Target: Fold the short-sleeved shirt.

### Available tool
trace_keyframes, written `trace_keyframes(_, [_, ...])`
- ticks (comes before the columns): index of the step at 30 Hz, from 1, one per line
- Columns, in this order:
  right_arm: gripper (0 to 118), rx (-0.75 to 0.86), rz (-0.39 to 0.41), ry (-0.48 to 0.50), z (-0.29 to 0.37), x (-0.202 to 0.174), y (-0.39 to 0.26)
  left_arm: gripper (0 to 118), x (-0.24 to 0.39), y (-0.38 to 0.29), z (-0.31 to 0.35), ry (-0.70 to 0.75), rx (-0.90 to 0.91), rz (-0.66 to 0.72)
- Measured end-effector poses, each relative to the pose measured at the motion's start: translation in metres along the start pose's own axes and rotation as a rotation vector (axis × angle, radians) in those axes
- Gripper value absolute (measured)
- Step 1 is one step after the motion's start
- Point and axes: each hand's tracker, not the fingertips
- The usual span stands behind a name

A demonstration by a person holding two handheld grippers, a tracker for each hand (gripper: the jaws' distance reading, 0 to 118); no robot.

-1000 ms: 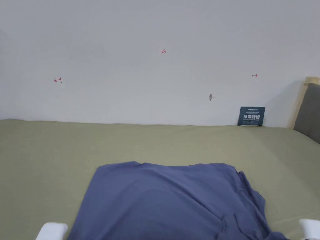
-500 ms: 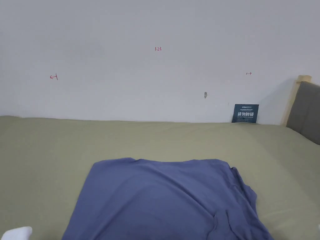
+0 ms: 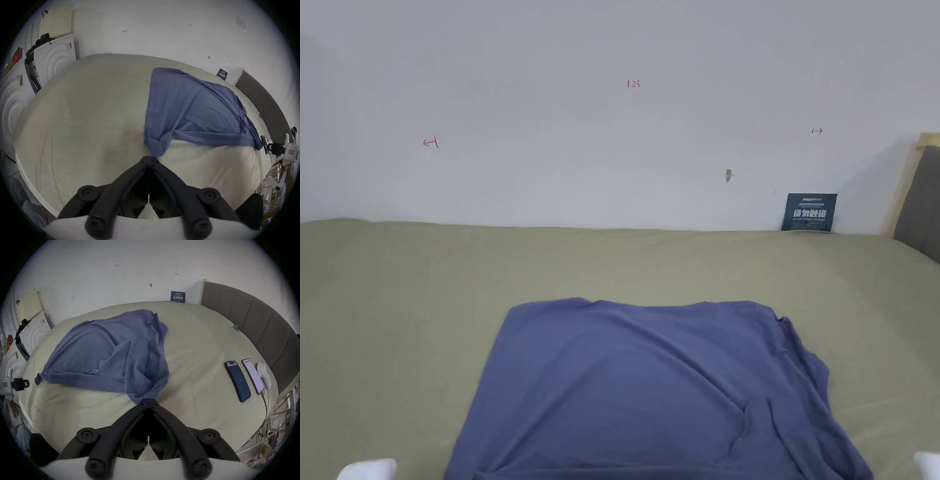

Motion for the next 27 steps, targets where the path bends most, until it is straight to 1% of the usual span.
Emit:
trace_keyframes(1, [0, 0.003, 0.001, 0.0, -0.002, -0.001, 0.0, 0, -0.001, 0.001, -0.003, -0.012, -0.002, 0.013])
trace_keyframes(2, [0, 0.005, 0.004, 0.003, -0.004, -0.002, 0.001, 6, 0.0, 0.003, -0.004, -0.032, -0.001, 0.039])
trace_keyframes(3, [0, 0.005, 0.006, 0.006, -0.005, -0.002, 0.002, 27, 0.001, 0.004, -0.006, -0.044, 0.006, 0.064])
trace_keyframes(5, [0, 0.005, 0.009, 0.006, -0.01, -0.003, 0.002, 97, -0.008, 0.008, -0.024, -0.074, 0.025, 0.085])
trace_keyframes(6, [0, 0.007, 0.009, 0.008, -0.011, -0.003, 0.002, 100, -0.007, 0.009, -0.03, -0.09, 0.023, 0.086])
trace_keyframes(8, [0, 0.007, 0.003, 0.012, -0.013, -0.003, 0.003, 100, -0.007, 0.01, -0.046, -0.1, 0.037, 0.077])
trace_keyframes(10, [0, 0.0, -0.001, 0.014, -0.016, -0.003, 0.003, 99, -0.003, 0.013, -0.065, -0.067, -0.009, 0.033])
trace_keyframes(11, [0, -0.007, 0.001, 0.017, -0.018, -0.003, 0.004, 92, -0.002, 0.015, -0.074, -0.048, -0.031, 0.016])
trace_keyframes(12, [0, -0.012, 0.003, 0.013, -0.019, -0.003, 0.004, 76, 0.004, 0.014, -0.077, -0.028, -0.038, 0.01])
trace_keyframes(13, [0, -0.015, 0.006, 0.011, -0.022, -0.002, 0.004, 44, 0.005, 0.015, -0.081, -0.03, -0.035, 0.012])
trace_keyframes(14, [0, -0.02, 0.006, 0.008, -0.024, -0.002, 0.004, 4, 0.003, 0.015, -0.084, -0.031, -0.024, 0.004])
trace_keyframes(15, [0, -0.022, 0.004, 0.005, -0.025, -0.001, 0.004, 3, 0.002, 0.016, -0.086, -0.012, -0.015, -0.005])
trace_keyframes(16, [0, -0.023, 0.0, 0.005, -0.027, 0.0, 0.004, 3, 0.006, 0.017, -0.086, 0.05, -0.009, -0.035])
trace_keyframes(18, [2, -0.029, -0.003, 0.005, -0.033, 0.003, 0.004, 3, 0.0, 0.02, -0.088, -0.035, -0.029, -0.022])
trace_keyframes(19, [17, -0.035, 0.004, -0.008, -0.036, 0.002, 0.005, 3, -0.002, 0.023, -0.089, -0.037, -0.041, -0.025])
trace_keyframes(20, [60, -0.042, 0.008, -0.021, -0.039, 0.001, 0.005, 3, -0.003, 0.024, -0.09, -0.034, -0.041, -0.035])
trace_keyframes(21, [94, -0.055, 0.007, -0.012, -0.044, 0.002, 0.005, 3, -0.004, 0.025, -0.089, -0.041, -0.036, -0.05])
trace_keyframes(22, [107, -0.054, 0.001, 0.004, -0.047, 0.002, 0.003, 3, -0.005, 0.026, -0.088, -0.047, -0.032, -0.061])
trace_keyframes(23, [105, -0.036, -0.009, 0.038, -0.05, 0.001, 0.002, 3, -0.005, 0.027, -0.087, -0.045, -0.033, -0.065])
trace_keyframes(24, [103, -0.038, -0.004, 0.034, -0.054, 0.0, 0.002, 3, -0.006, 0.028, -0.087, -0.047, -0.035, -0.067])
trace_keyframes(25, [103, -0.049, 0.005, 0.018, -0.061, -0.003, 0.003, 3, -0.006, 0.027, -0.087, -0.051, -0.034, -0.066])
trace_keyframes(26, [103, -0.067, 0.031, -0.03, -0.066, -0.006, 0.003, 3, -0.006, 0.028, -0.087, -0.053, -0.035, -0.066])
trace_keyframes(27, [103, -0.07, 0.049, -0.046, -0.069, -0.009, 0.002, 3, -0.006, 0.028, -0.087, -0.053, -0.036, -0.066])
